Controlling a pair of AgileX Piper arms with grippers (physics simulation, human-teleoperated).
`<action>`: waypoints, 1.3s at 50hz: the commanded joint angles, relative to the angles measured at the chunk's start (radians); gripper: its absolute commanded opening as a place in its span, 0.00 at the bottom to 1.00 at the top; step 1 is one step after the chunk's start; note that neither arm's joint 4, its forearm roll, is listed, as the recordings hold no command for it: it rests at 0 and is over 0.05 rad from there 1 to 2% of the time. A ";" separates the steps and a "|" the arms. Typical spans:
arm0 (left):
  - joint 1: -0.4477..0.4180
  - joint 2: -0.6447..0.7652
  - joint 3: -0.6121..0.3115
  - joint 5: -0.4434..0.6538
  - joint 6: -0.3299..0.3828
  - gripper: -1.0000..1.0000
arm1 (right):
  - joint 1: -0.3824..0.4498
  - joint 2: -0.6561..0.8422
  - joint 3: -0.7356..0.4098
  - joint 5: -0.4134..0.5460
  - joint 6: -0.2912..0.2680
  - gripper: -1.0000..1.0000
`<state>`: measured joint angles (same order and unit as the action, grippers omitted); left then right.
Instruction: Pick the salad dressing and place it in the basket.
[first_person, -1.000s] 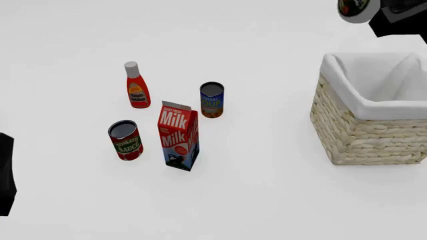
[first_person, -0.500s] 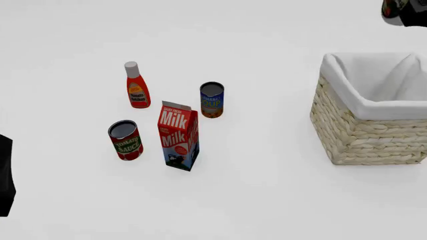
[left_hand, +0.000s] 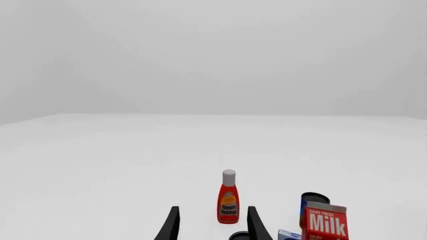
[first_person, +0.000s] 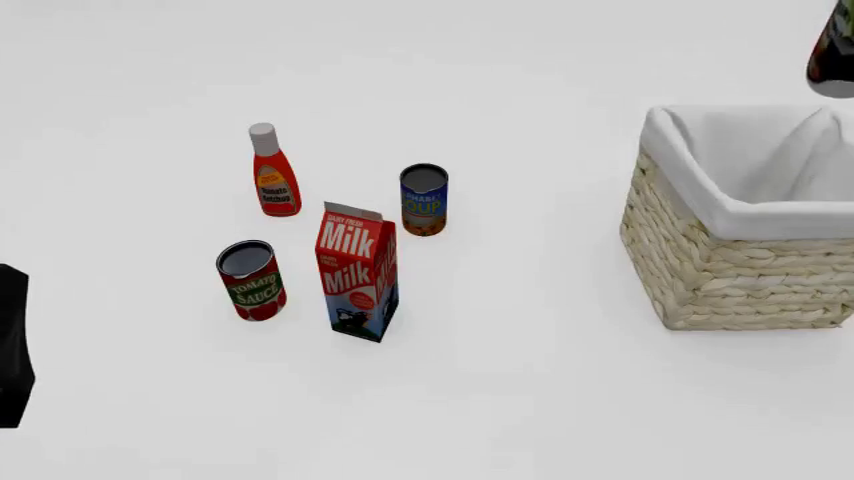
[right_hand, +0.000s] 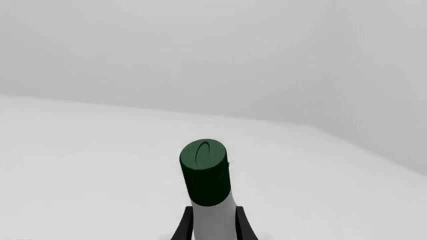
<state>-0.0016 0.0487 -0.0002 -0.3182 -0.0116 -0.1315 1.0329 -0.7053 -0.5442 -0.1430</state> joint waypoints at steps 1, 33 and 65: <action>0.000 0.007 0.000 -0.006 -0.001 1.00 | -0.045 0.034 -0.001 -0.015 0.028 0.00; -0.002 0.001 0.000 0.007 -0.003 1.00 | -0.060 0.259 -0.050 -0.087 0.067 0.00; -0.004 0.028 0.000 -0.019 0.003 1.00 | -0.074 0.379 -0.015 -0.148 0.114 0.00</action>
<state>-0.0065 0.0723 -0.0001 -0.3335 -0.0112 -0.2038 1.3839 -0.7208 -0.6747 -0.0556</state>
